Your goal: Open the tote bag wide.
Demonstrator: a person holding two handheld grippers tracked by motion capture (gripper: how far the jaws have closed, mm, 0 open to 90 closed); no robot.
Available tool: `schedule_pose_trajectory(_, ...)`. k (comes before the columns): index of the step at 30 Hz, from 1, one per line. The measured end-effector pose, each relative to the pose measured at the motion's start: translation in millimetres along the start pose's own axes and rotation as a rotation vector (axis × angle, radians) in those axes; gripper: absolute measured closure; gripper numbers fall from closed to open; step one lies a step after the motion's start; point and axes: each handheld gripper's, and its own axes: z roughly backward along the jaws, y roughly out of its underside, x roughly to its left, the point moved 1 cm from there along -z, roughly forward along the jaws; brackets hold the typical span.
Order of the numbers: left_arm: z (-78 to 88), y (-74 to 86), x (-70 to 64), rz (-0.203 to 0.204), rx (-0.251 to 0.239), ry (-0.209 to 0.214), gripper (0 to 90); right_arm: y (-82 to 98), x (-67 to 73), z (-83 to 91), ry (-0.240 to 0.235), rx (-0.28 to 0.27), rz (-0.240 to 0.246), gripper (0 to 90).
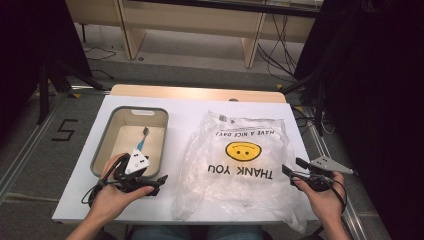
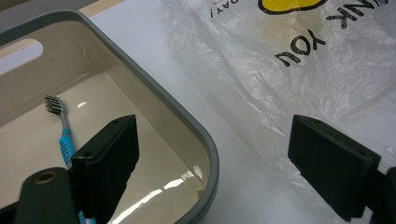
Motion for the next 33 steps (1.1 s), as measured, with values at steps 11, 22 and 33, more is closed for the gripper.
schedule_pose_trajectory(11, -0.8, 1.1, 0.3, -0.005, 0.003, -0.006, 16.3, -0.4, -2.4, 1.2, 0.014, 0.008, -0.009, 37.2)
schedule_pose_trajectory(22, -5.7, -3.8, -21.5, -0.067, -0.004, 0.046, 16.7, -0.8, -3.0, -3.0, 0.023, 0.063, -0.014, 37.2)
schedule_pose_trajectory(33, -23.5, -5.3, -55.6, -0.132, 0.037, 0.140, 19.7, 2.7, -6.0, -5.7, 0.038, 0.139, -0.027, 37.2)
